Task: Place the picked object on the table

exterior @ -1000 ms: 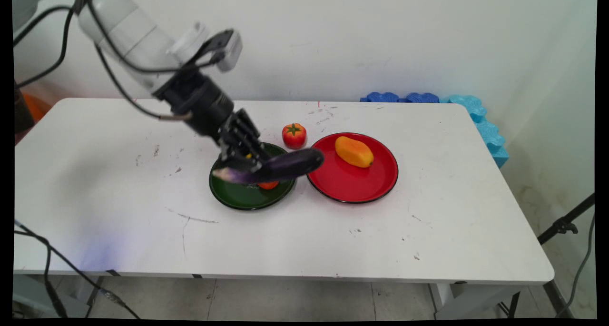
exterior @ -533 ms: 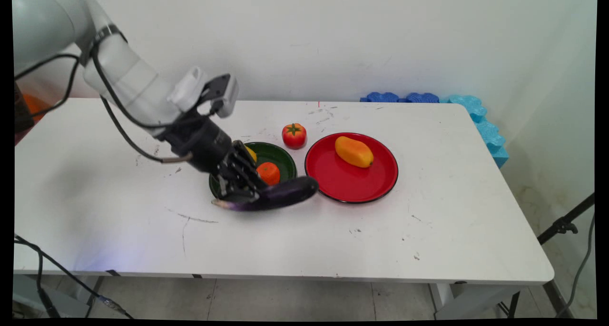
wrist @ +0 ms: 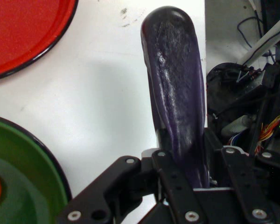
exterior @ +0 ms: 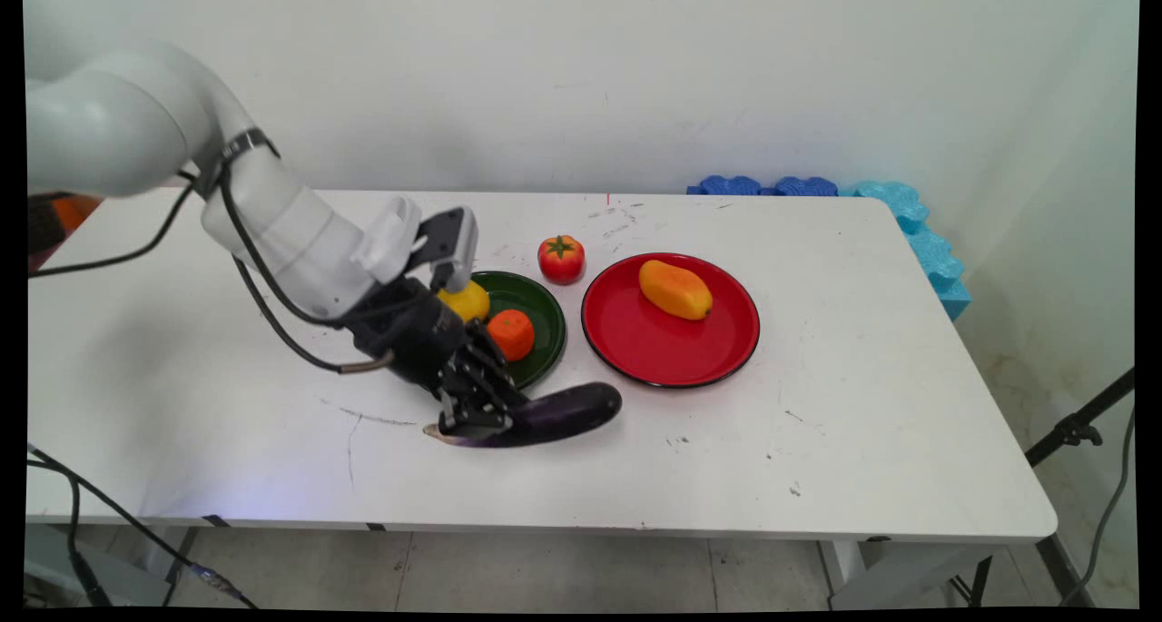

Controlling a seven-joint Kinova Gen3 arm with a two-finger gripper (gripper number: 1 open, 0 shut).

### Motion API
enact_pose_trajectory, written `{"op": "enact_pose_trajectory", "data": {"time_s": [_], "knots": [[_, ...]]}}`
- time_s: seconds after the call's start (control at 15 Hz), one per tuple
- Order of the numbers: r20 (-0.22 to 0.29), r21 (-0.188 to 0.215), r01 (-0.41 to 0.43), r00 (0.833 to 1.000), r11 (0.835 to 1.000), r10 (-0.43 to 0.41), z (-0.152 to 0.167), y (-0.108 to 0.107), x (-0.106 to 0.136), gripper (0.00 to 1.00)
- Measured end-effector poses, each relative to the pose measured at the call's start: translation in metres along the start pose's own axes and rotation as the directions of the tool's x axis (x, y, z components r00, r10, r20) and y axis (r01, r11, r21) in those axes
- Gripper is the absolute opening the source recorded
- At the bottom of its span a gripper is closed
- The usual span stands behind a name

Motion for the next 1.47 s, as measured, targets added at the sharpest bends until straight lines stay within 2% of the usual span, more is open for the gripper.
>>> {"op": "enact_pose_trajectory", "data": {"time_s": [0.67,1.27,1.33,1.47], "knots": [[0.003,0.031,0.019,1.0,0.999,-0.019,0.044,0.002,-0.017,0.0],[-0.002,0.045,0.021,1.0,0.999,-0.021,0.063,0.001,-0.025,0.0],[-0.003,0.046,0.019,1.0,0.999,-0.018,0.064,0.001,-0.025,1.0],[-0.007,0.047,0.014,1.0,0.999,-0.014,0.066,0.001,-0.025,1.0]]}}
